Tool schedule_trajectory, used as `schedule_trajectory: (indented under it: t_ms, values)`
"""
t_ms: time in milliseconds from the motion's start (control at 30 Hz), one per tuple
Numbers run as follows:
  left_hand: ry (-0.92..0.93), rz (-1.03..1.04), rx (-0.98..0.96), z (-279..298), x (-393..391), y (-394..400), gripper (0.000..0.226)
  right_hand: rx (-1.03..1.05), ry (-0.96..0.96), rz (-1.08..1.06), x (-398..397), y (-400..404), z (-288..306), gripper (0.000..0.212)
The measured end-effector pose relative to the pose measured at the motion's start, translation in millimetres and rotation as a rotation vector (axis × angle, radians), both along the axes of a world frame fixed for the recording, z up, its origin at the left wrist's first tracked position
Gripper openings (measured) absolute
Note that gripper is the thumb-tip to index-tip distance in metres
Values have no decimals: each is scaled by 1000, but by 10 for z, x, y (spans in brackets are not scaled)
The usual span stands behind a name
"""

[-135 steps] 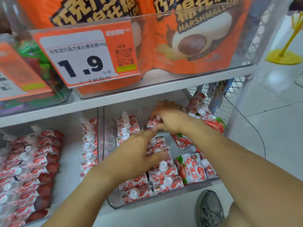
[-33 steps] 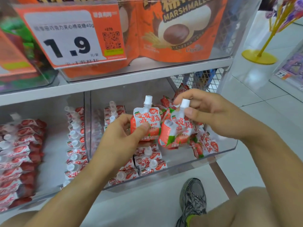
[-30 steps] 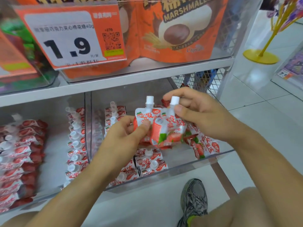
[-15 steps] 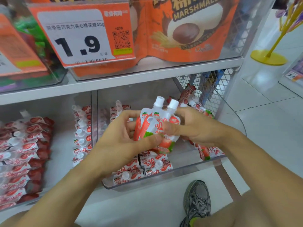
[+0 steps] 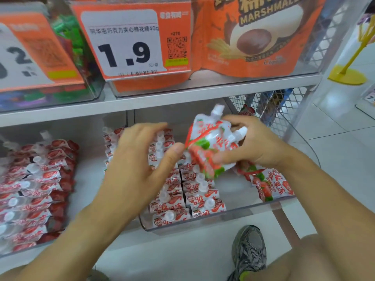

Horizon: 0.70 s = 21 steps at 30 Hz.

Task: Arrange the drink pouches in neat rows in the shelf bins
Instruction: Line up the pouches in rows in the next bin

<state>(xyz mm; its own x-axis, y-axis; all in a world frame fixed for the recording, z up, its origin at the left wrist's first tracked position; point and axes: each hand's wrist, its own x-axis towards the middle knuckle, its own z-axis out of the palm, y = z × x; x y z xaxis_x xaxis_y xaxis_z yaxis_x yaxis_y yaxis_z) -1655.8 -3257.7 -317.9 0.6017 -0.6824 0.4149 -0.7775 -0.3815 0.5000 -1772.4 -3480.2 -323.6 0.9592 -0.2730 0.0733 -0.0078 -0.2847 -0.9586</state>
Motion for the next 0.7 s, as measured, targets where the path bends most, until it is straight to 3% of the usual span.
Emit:
schedule_trajectory:
  t_ms: [67, 200, 300, 367, 467, 500, 600, 700]
  values:
    - [-52, 142, 49, -27, 112, 98, 53, -63, -52, -204, 55, -122, -70, 49]
    - [112, 214, 231, -139, 149, 192, 69, -296, -165, -545, 358, -194, -296, 55]
    - [137, 198, 235, -185, 131, 211, 67, -405, -201, -444, 681, -170, -441, 60]
    - [145, 194, 207, -200, 129, 219, 64, -554, -36, -267, 841, -143, -469, 55]
    - [147, 177, 186, -234, 144, 222, 62, -548, 353, 15, 941, -161, -507, 11]
    - [144, 171, 182, -244, 150, 223, 61, -501, 386, 19, 968, -195, -520, 14]
    - [125, 156, 172, -260, 154, 222, 60, -390, 423, 5, 1063, -218, -494, 59]
    - [117, 150, 166, -269, 155, 230, 60, -471, 470, 85, 1171, -146, -514, 54]
